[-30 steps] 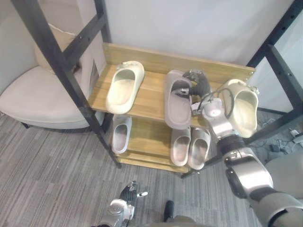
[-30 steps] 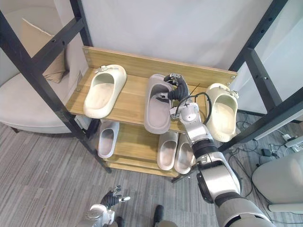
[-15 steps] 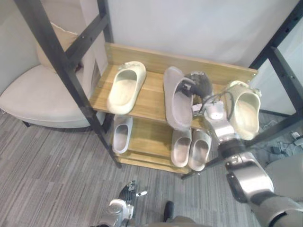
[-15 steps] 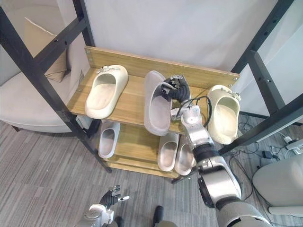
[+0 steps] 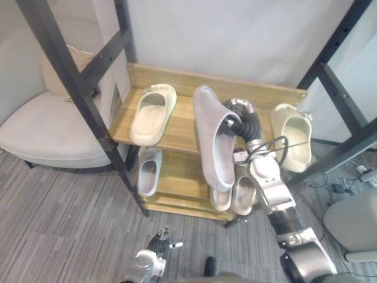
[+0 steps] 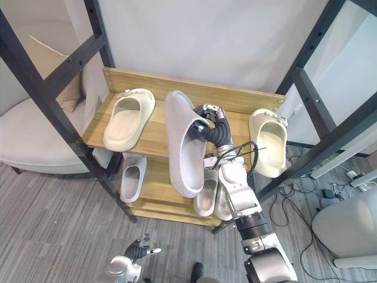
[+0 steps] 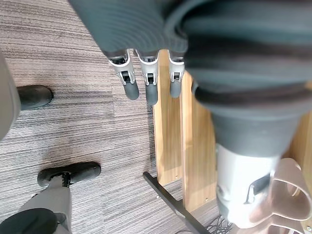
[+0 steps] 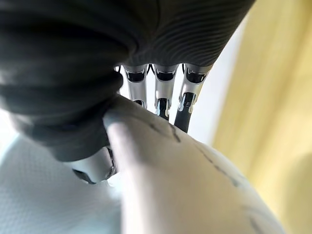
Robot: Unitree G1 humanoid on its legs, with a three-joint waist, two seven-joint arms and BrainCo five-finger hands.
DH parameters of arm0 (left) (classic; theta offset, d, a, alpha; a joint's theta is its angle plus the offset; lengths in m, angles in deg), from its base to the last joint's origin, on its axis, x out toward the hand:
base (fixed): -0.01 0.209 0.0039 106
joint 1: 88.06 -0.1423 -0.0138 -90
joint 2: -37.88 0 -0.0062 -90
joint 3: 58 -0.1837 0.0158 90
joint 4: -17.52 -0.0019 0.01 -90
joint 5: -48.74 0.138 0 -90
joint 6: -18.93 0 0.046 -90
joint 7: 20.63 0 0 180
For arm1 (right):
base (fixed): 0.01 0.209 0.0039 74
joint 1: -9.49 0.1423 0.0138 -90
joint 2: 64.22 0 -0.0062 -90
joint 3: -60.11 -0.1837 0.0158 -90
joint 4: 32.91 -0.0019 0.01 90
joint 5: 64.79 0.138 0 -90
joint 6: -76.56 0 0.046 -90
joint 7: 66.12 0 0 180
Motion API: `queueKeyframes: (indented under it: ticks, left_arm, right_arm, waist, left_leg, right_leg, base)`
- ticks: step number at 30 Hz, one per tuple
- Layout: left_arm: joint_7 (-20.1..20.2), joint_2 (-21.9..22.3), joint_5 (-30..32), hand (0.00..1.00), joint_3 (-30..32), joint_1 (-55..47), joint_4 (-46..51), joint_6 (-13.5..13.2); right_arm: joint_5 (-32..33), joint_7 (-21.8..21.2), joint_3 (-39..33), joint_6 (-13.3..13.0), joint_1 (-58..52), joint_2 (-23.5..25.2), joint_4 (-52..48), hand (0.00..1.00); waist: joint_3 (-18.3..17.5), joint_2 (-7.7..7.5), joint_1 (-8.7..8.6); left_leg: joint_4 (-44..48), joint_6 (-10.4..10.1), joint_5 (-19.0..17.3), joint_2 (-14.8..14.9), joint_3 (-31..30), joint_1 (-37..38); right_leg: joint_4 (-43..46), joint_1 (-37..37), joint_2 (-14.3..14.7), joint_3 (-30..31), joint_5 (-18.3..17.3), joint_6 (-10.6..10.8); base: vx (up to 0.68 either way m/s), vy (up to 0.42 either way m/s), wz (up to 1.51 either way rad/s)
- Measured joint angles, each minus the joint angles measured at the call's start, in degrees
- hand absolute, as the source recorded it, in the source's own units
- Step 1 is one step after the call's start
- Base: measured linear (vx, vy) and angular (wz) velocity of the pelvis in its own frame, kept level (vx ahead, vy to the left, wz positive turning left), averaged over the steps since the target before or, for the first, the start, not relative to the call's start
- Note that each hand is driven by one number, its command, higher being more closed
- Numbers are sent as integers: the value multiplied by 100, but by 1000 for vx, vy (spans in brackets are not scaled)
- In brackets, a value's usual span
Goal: Organize the slippers on the shoe rack
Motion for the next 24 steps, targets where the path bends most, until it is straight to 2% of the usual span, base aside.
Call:
queueKeyframes:
  ticks: [4,9,14,18,19,21,24]
  left_arm:
    - [-1,20,39,0,-3,8,-128,-10]
    - [0,58,134,0,-2,12,-283,-17]
    - [7,67,138,0,-3,12,-361,-25]
    - [11,77,137,0,-2,14,-391,-49]
    - [15,75,135,0,-2,22,-388,-59]
    - [14,81,133,0,-4,112,-387,-70]
    - [0,25,105,0,-6,417,-372,-72]
  right_arm:
    - [18,-199,360,-62,-282,85,-499,100]
    - [214,-731,880,-181,-742,104,-849,100]
    - [503,-1234,1447,-175,-1575,-48,-765,100]
    - [524,-1505,1602,-138,-1977,-128,-29,100]
    - [521,-1515,1604,-96,-2032,-137,234,100]
    - [498,-1514,1621,-35,-2022,-209,448,100]
    - [452,-1473,1725,-17,-1601,-350,857,100]
  waist:
    - [-101,52,-14]
    - [-224,122,-47]
    - [-283,149,-52]
    - [-261,250,-57]
    - [-222,324,-57]
    - [-118,373,-51]
    - [387,456,-64]
  left_leg:
    - [45,0,1,-1,-1,1]
    - [48,-1,5,6,2,22]
    - [20,-10,3,22,13,132]
    - [95,-49,-32,44,32,97]
    - [295,-68,-133,73,30,-58]
    - [970,-74,-407,129,0,-539]
    - [2239,-62,-819,121,-2,-1412]
  right_leg:
    - [37,5,-8,16,1,0]
    - [61,45,-4,35,2,0]
    - [-66,208,19,23,29,-4]
    - [3,173,26,31,3,-2]
    - [261,-4,17,40,-130,-13]
    - [1023,-501,-34,40,-459,-38]
    - [2590,-1477,-237,53,-1106,-74]
  base:
    - [-48,-15,-1]
    - [-31,-11,-1]
    - [0,-7,1]
    - [0,0,0]
    - [0,0,0]
    - [-43,-10,6]
    - [-166,-33,12]
